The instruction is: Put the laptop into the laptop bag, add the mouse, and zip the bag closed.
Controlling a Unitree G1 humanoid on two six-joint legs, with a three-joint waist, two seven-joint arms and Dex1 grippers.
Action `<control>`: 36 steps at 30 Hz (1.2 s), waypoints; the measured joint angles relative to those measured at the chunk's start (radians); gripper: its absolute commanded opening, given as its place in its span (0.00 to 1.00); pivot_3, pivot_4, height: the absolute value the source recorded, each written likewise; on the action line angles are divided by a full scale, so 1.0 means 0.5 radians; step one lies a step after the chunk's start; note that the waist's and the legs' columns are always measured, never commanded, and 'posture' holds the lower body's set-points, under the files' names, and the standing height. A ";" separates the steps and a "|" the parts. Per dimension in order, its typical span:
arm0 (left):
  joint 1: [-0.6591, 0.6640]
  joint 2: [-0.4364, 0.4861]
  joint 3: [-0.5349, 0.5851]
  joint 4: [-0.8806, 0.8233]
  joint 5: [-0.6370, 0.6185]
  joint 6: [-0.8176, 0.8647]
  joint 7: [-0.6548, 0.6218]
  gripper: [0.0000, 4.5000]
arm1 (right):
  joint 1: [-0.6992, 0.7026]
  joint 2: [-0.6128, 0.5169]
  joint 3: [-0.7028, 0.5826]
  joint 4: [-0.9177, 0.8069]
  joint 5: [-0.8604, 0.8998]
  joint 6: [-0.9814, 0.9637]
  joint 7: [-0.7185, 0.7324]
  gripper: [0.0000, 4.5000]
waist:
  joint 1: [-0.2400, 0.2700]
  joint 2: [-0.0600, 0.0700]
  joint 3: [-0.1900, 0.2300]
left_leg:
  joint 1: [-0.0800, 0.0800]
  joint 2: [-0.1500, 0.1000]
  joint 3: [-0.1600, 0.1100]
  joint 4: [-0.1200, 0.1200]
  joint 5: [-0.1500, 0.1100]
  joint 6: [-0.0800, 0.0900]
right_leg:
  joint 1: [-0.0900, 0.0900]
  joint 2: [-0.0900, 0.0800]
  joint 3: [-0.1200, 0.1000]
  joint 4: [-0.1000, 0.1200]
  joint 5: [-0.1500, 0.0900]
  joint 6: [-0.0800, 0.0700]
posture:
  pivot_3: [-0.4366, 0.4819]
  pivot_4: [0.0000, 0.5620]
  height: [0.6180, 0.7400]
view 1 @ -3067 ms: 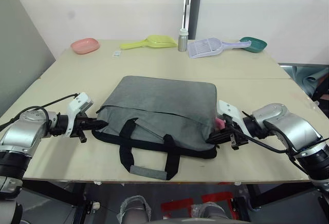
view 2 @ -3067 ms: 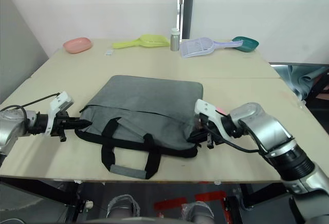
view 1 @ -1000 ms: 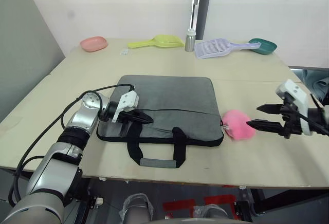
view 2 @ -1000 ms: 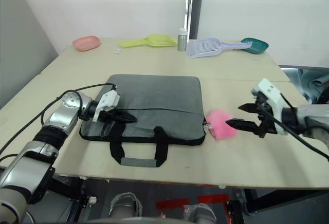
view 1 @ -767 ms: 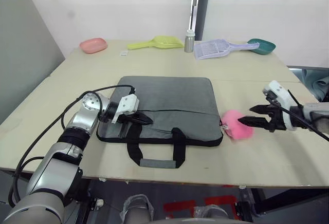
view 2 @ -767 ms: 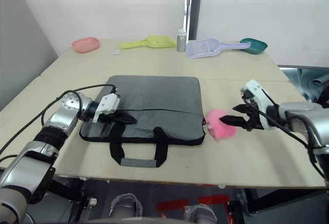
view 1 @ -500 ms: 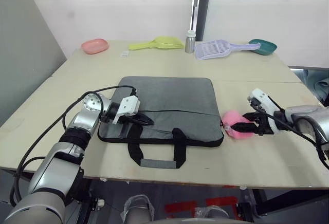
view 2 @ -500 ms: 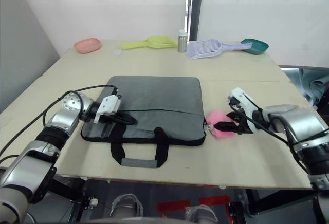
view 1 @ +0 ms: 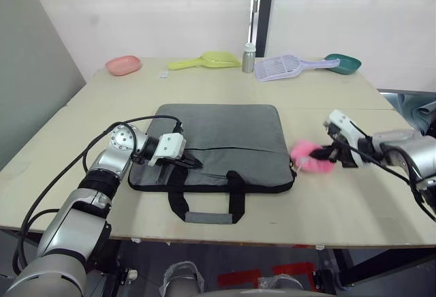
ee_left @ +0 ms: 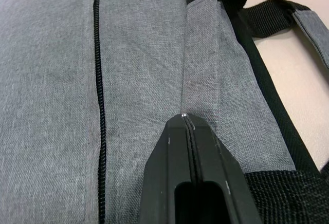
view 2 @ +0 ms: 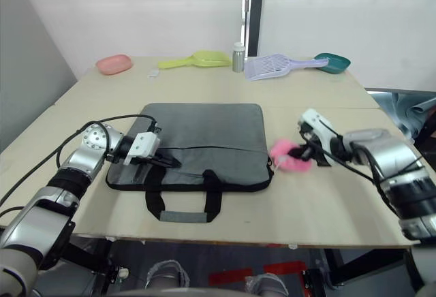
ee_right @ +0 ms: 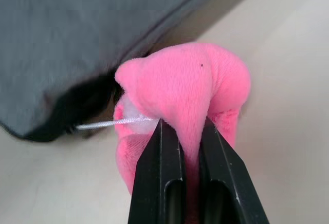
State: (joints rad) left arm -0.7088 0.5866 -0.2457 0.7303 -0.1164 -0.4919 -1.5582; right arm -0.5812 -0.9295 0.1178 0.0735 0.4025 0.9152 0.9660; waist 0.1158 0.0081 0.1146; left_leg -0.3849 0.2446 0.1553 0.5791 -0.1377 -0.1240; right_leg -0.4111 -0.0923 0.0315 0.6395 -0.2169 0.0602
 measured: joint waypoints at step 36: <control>0.300 0.077 0.005 -0.308 -0.101 -0.151 0.010 0.00 | -0.381 0.636 0.034 0.220 -0.321 0.003 -0.274 0.00 | -0.046 0.023 -0.034 | 0.007 0.001 0.019 -0.046 -0.001 -0.003 | -0.002 0.002 0.002 -0.039 0.000 0.002 | 0.48 0.27 1.00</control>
State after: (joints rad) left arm -0.5586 0.6251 -0.2432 0.5763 -0.1668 -0.5673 -1.5532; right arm -0.7716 -0.6117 0.1348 0.1836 0.2422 0.9169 0.8290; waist 0.0928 0.0198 0.0974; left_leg -0.3816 0.2450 0.1650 0.5563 -0.1382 -0.1255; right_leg -0.4120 -0.0912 0.0326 0.6201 -0.2170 0.0611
